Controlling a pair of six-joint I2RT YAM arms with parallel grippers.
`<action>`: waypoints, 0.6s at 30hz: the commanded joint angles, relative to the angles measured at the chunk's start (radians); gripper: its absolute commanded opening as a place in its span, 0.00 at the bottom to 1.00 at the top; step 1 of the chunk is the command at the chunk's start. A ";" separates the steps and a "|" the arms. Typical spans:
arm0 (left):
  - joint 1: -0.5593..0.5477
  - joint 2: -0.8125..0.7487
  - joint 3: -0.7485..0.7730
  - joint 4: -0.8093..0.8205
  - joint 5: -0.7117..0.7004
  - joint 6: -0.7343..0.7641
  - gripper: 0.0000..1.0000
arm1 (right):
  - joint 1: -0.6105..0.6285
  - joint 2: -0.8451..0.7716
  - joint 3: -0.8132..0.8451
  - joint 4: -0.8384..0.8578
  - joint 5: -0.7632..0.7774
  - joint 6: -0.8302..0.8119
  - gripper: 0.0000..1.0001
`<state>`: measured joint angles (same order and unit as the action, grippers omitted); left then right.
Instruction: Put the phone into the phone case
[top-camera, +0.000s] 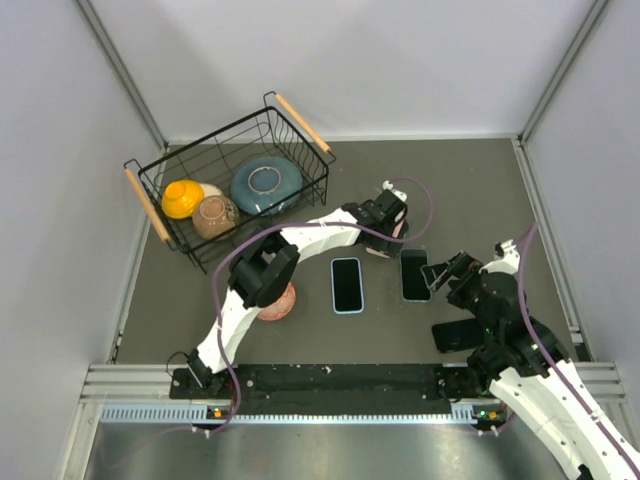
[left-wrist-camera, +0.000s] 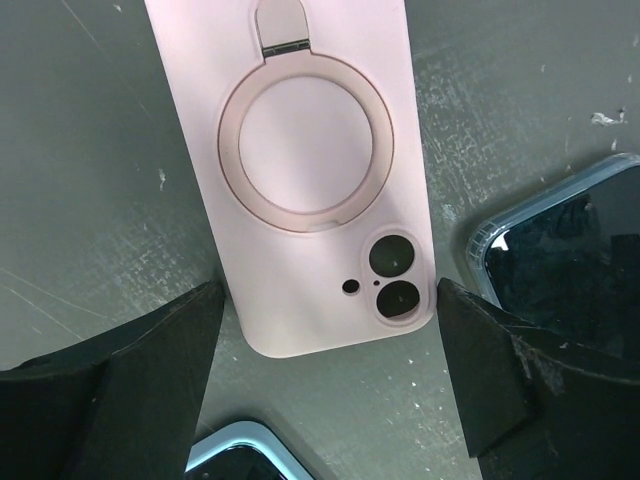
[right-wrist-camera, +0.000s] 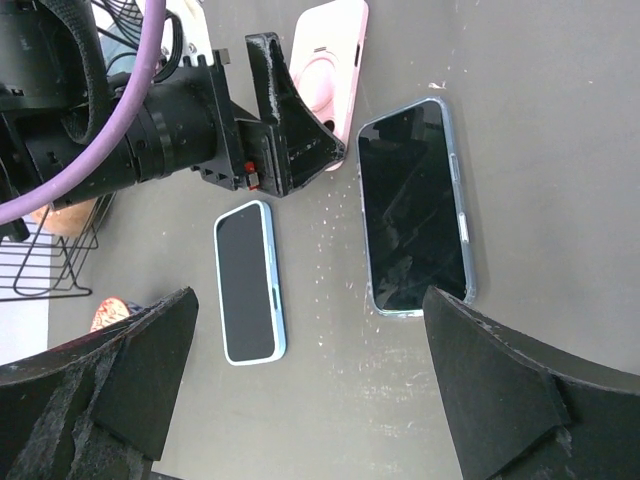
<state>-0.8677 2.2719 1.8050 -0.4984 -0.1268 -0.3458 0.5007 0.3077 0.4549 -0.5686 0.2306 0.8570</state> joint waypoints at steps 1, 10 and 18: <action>-0.007 0.029 0.025 -0.048 -0.074 -0.010 0.88 | -0.007 -0.013 0.008 0.010 0.041 0.000 0.95; -0.031 0.041 0.024 -0.074 -0.112 0.005 0.74 | -0.007 -0.048 -0.025 0.010 0.035 0.025 0.95; -0.014 -0.037 -0.085 -0.075 -0.047 -0.022 0.56 | -0.008 0.042 -0.117 0.131 -0.040 0.105 0.98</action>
<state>-0.8925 2.2807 1.8076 -0.5056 -0.2066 -0.3542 0.5007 0.2844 0.3725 -0.5415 0.2340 0.9073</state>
